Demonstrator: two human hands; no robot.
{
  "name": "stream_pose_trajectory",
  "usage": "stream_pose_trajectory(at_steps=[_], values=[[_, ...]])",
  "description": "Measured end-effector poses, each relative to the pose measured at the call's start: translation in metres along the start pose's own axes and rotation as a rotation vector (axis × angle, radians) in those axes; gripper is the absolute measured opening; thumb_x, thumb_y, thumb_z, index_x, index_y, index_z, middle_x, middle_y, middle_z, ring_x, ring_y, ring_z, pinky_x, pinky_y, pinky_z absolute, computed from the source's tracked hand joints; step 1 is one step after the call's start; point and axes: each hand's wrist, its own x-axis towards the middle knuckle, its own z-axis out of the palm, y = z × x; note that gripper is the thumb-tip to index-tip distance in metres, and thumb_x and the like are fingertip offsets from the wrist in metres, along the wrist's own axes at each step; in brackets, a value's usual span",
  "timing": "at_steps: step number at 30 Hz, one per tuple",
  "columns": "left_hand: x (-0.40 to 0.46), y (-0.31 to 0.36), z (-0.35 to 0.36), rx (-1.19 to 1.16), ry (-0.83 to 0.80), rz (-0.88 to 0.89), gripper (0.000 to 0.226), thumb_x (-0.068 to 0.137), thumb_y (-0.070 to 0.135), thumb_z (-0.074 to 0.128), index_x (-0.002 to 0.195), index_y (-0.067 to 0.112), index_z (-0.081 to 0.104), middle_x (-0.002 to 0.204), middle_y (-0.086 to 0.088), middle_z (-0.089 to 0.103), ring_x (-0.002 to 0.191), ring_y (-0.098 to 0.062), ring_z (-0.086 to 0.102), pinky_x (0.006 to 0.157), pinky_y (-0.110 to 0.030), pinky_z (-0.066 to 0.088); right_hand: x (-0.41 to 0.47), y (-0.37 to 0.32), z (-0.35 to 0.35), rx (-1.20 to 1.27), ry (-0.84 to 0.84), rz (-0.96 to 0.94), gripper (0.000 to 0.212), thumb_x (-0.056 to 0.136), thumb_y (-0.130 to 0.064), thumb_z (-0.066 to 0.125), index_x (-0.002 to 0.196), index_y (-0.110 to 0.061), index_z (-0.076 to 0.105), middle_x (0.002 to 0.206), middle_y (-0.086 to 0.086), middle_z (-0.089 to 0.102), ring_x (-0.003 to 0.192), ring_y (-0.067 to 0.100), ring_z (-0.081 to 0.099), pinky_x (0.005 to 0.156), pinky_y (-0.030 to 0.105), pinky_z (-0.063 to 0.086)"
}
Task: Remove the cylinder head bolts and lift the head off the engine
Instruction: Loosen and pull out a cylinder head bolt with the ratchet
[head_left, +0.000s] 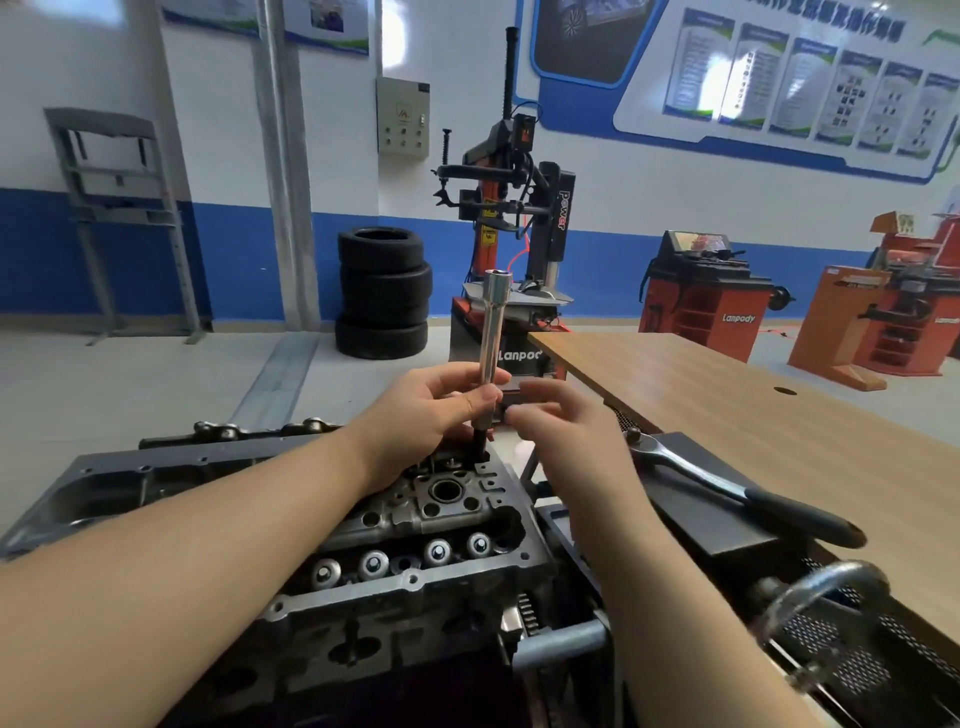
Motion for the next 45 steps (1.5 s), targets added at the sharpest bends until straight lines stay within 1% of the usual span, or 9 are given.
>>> stream_pose_trajectory(at_steps=[6, 9, 12, 15, 21, 26, 34, 40, 45], values=[[-0.003, 0.01, 0.002, 0.097, 0.01, 0.065, 0.025, 0.109, 0.018, 0.055, 0.129, 0.014, 0.07, 0.116, -0.002, 0.078, 0.105, -0.01, 0.075, 0.087, -0.019, 0.057, -0.018, 0.011, 0.02, -0.371, -0.066, -0.17, 0.027, 0.094, -0.039, 0.069, 0.118, -0.045, 0.063, 0.099, -0.024, 0.071, 0.093, -0.01, 0.064, 0.075, 0.011, 0.048], [0.005, 0.034, -0.006, 0.117, -0.009, 0.128, 0.031, 0.109, 0.009, 0.055, 0.137, 0.018, 0.064, 0.118, -0.001, 0.076, 0.111, -0.015, 0.073, 0.1, -0.031, 0.059, -0.002, 0.014, 0.021, -0.428, -0.073, -0.196, 0.021, 0.095, -0.044, 0.068, 0.114, -0.035, 0.07, 0.095, -0.02, 0.073, 0.09, -0.003, 0.065, 0.079, 0.03, 0.054], [0.018, 0.061, -0.017, 0.098, -0.064, 0.166, 0.041, 0.102, -0.005, 0.06, 0.138, 0.016, 0.062, 0.115, -0.005, 0.078, 0.108, -0.024, 0.075, 0.099, -0.035, 0.061, 0.01, 0.019, 0.028, -0.367, -0.025, -0.214, 0.021, 0.091, -0.054, 0.07, 0.095, -0.033, 0.071, 0.081, -0.019, 0.071, 0.077, -0.001, 0.065, 0.069, 0.033, 0.052], [0.026, 0.066, -0.029, 0.054, -0.199, 0.154, 0.042, 0.1, -0.008, 0.061, 0.138, 0.01, 0.063, 0.117, -0.012, 0.077, 0.111, -0.033, 0.074, 0.098, -0.04, 0.061, 0.016, 0.023, 0.034, -0.289, 0.037, -0.18, 0.035, 0.079, -0.068, 0.07, 0.097, -0.039, 0.062, 0.084, -0.029, 0.07, 0.075, -0.003, 0.067, 0.069, 0.035, 0.057], [0.022, 0.035, -0.031, -0.15, -0.218, 0.149, 0.035, 0.098, -0.002, 0.064, 0.132, 0.001, 0.067, 0.116, -0.019, 0.076, 0.11, -0.038, 0.074, 0.099, -0.045, 0.059, 0.014, 0.026, 0.035, -0.274, 0.05, -0.267, 0.024, 0.085, -0.058, 0.07, 0.098, -0.038, 0.061, 0.085, -0.02, 0.071, 0.077, 0.005, 0.068, 0.071, 0.044, 0.057], [0.015, 0.026, -0.024, -0.111, -0.051, 0.212, 0.026, 0.098, -0.006, 0.064, 0.123, -0.001, 0.07, 0.106, -0.017, 0.079, 0.1, -0.035, 0.078, 0.089, -0.038, 0.063, 0.012, 0.026, 0.035, -0.284, 0.034, -0.277, 0.021, 0.092, -0.053, 0.065, 0.095, -0.032, 0.062, 0.084, -0.013, 0.073, 0.081, 0.008, 0.07, 0.074, 0.046, 0.057], [0.014, 0.022, -0.003, -0.042, 0.119, 0.254, 0.02, 0.087, 0.004, 0.084, 0.104, 0.005, 0.074, 0.095, -0.01, 0.08, 0.088, -0.023, 0.077, 0.083, -0.039, 0.064, 0.014, 0.025, 0.033, -0.311, 0.078, -0.262, 0.025, 0.087, -0.052, 0.078, 0.09, -0.032, 0.063, 0.083, -0.017, 0.07, 0.075, 0.004, 0.067, 0.067, 0.036, 0.055], [0.01, 0.016, -0.012, -0.172, -0.064, 0.193, 0.024, 0.104, 0.015, 0.061, 0.125, 0.018, 0.073, 0.116, -0.006, 0.08, 0.109, -0.023, 0.076, 0.098, -0.038, 0.061, 0.014, 0.025, 0.033, -0.31, -0.003, -0.325, 0.012, 0.096, -0.039, 0.07, 0.102, -0.029, 0.069, 0.089, -0.014, 0.074, 0.083, 0.005, 0.068, 0.075, 0.043, 0.055], [0.01, 0.015, -0.015, -0.083, 0.019, 0.242, 0.024, 0.103, 0.001, 0.065, 0.123, 0.013, 0.073, 0.108, -0.007, 0.081, 0.103, -0.025, 0.079, 0.087, -0.031, 0.062, 0.016, 0.028, 0.033, -0.388, -0.028, -0.329, 0.014, 0.101, -0.041, 0.061, 0.092, -0.032, 0.062, 0.08, -0.019, 0.065, 0.075, 0.004, 0.06, 0.064, 0.035, 0.044]])
